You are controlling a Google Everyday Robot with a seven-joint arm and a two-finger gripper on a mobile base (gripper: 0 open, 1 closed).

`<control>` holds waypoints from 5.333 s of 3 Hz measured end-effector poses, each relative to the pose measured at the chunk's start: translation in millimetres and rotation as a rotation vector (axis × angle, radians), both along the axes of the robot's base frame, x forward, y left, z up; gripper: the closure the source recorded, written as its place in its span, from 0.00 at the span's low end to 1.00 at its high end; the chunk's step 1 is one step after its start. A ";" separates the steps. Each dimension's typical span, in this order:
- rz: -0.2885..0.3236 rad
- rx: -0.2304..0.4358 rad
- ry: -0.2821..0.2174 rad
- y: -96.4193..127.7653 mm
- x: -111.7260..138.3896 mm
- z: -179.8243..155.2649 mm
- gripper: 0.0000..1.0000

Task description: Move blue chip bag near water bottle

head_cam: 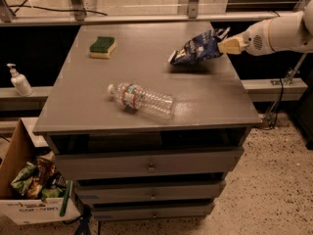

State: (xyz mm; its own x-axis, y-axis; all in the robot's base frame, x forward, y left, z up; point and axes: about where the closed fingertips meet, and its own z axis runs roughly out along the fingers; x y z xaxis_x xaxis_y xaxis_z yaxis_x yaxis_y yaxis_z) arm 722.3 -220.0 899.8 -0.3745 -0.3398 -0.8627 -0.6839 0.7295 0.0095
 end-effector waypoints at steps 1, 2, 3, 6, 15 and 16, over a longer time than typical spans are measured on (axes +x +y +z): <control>0.081 -0.011 0.046 13.3 -35.5 -3.1 1.00; 0.130 -0.028 0.098 13.7 -71.4 -13.8 1.00; 0.158 -0.043 0.149 6.9 -102.7 -26.0 1.00; 0.276 -0.068 0.259 13.8 -169.9 -46.3 1.00; 0.394 -0.091 0.307 41.3 -194.3 -52.2 0.00; 0.389 -0.090 0.307 39.2 -195.8 -51.0 0.00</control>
Offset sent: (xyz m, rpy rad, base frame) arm -0.1206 0.0052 -0.0263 -0.0540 0.1656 0.1793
